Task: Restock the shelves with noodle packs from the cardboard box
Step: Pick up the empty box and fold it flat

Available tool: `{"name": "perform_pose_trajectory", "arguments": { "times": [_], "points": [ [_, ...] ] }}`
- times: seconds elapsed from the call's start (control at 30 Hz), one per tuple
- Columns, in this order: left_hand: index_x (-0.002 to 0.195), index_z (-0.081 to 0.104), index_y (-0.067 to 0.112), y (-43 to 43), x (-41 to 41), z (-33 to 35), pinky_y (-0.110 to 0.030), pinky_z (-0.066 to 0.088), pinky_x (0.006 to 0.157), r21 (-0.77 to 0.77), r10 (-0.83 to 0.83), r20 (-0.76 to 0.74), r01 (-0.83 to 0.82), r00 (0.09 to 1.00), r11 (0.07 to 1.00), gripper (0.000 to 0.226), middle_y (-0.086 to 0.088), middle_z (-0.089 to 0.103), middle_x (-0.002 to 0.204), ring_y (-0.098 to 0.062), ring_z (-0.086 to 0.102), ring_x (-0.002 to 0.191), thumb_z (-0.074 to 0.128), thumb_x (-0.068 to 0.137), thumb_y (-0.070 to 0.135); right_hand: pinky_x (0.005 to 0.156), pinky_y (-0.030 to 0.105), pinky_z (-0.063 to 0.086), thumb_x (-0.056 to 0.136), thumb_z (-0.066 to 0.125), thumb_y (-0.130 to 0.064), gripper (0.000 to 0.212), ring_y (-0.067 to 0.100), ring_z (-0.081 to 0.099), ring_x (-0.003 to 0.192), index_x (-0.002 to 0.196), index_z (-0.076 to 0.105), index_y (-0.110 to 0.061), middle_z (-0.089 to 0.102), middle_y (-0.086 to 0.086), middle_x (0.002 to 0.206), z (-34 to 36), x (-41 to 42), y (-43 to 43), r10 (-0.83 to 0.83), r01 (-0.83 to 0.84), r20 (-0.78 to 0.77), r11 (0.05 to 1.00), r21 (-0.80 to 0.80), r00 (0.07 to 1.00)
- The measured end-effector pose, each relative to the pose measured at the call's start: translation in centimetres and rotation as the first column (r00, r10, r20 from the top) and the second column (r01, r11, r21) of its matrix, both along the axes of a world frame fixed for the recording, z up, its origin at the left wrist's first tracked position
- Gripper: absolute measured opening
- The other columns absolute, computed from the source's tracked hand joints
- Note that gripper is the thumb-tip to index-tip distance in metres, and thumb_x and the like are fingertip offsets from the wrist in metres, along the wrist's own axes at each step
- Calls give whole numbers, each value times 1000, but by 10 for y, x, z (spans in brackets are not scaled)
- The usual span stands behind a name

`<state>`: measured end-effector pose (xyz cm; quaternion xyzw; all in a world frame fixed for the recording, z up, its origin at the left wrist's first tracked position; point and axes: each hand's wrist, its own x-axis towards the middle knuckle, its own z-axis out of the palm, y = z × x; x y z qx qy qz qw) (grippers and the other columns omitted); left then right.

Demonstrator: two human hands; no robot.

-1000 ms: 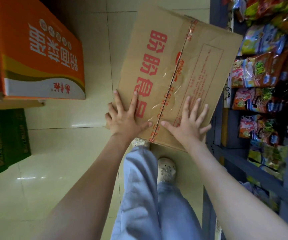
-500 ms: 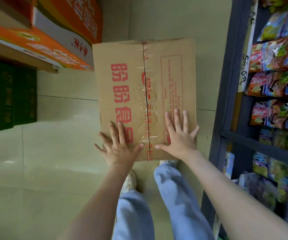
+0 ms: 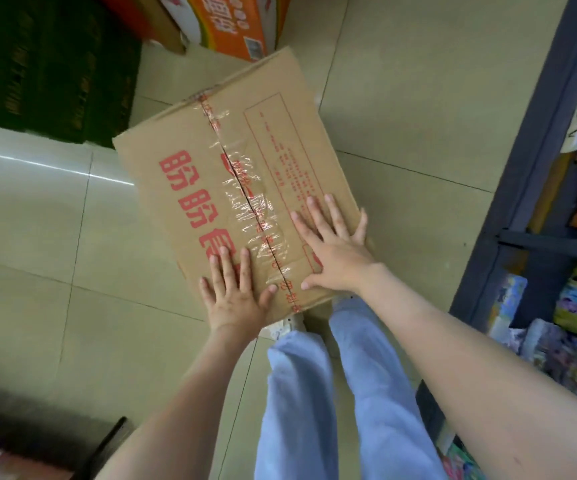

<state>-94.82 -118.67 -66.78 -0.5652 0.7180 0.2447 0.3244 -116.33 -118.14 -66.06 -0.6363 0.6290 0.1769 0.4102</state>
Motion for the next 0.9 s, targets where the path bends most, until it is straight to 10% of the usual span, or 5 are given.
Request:
{"name": "perform_pose_trajectory", "arguments": {
  "times": [0.33,0.63,0.77,0.9],
  "points": [
    [147,-23,24,-7,54,-4,-52,-6,116,-49,348,7,-347,938,937,81,-7,-31,154,-26,-27,142,21,93,64,105,68,-14,58,76,-64,138,28,-33,139,147,-23,-28,-35,5,151,1,58,-75,500,-510,-104,852,-116,860],
    [150,-16,24,-101,-7,-4,-52,-7,115,-190,409,-66,-413,910,890,78,-13,-19,158,-32,-15,145,19,94,64,108,65,-13,95,48,-18,86,27,-29,140,147,-16,-42,-26,-4,155,10,25,-135,179,-195,-110,966,-167,978],
    [152,-8,16,-143,-50,-4,-50,2,115,-226,431,-105,-443,896,867,78,-21,-6,158,-39,-1,144,20,96,62,108,42,18,98,40,-8,68,29,18,136,152,9,-32,12,6,158,10,3,-158,-121,64,-132,928,-367,984],
    [151,-6,4,-170,-84,-3,-47,9,113,-246,331,-129,-354,935,902,78,-31,1,154,-40,8,142,20,98,55,111,37,23,92,41,2,75,25,14,139,153,6,-23,5,4,159,7,-11,-187,-349,325,-2,875,-359,937]
  ]
}}
